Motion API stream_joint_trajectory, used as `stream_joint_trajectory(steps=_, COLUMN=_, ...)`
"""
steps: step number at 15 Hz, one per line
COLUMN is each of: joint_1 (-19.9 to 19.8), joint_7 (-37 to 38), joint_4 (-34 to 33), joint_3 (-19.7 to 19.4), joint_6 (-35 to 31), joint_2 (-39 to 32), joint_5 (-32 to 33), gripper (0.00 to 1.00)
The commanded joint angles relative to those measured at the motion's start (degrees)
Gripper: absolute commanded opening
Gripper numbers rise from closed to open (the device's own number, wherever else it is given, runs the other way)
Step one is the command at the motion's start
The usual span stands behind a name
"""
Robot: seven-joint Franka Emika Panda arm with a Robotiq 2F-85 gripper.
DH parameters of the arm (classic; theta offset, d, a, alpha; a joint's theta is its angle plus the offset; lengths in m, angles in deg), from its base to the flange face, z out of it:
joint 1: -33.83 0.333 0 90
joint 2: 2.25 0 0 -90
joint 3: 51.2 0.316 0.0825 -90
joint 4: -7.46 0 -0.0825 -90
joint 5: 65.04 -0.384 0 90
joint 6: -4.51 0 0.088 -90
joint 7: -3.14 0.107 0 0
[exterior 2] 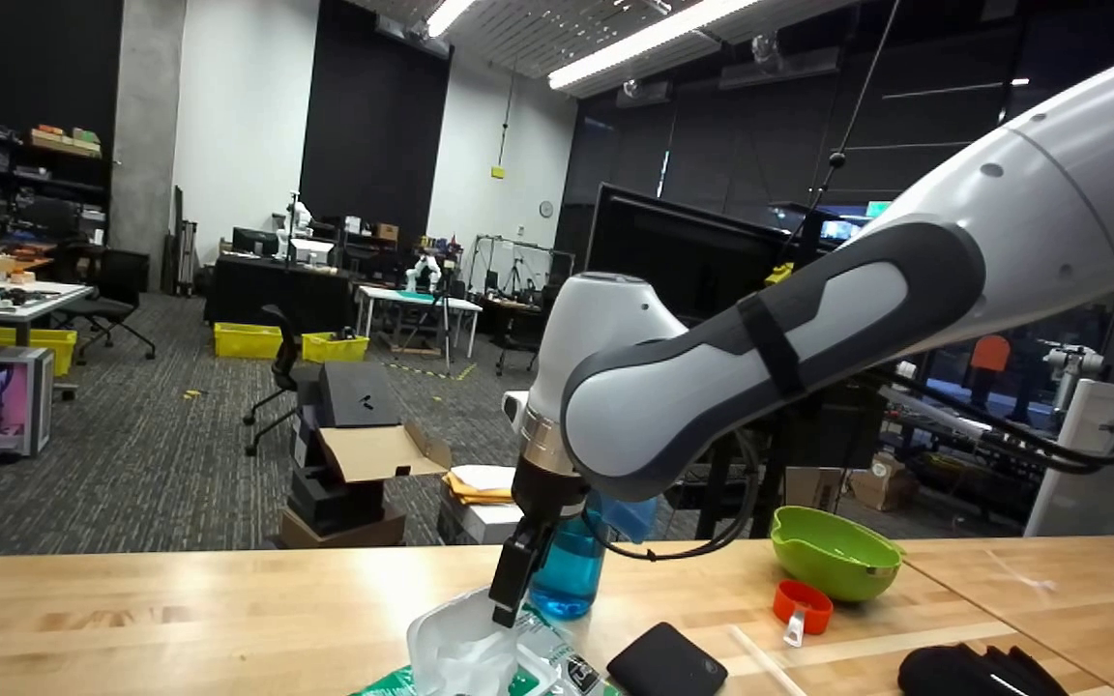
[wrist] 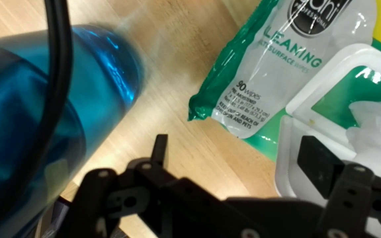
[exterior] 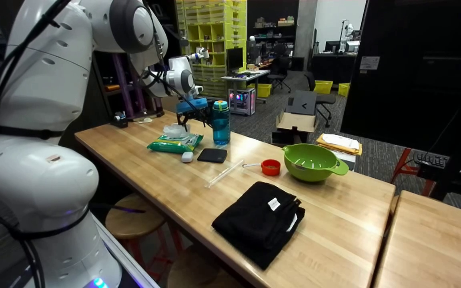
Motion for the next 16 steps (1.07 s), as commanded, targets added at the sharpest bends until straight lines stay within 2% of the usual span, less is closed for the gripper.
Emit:
stream_joint_trajectory(steps=1, joint_1=0.64, joint_7=-1.82, joint_4=-2.45, joint_3=-0.69, joint_6=-0.36, joint_2=-1.82, joint_5=1.14, gripper=1.0)
stream_joint_trajectory(steps=16, joint_1=1.31, joint_7=-3.53, joint_4=-5.0, joint_3=1.18, joint_6=2.1, joint_2=-1.23, joint_5=-0.94, gripper=1.0)
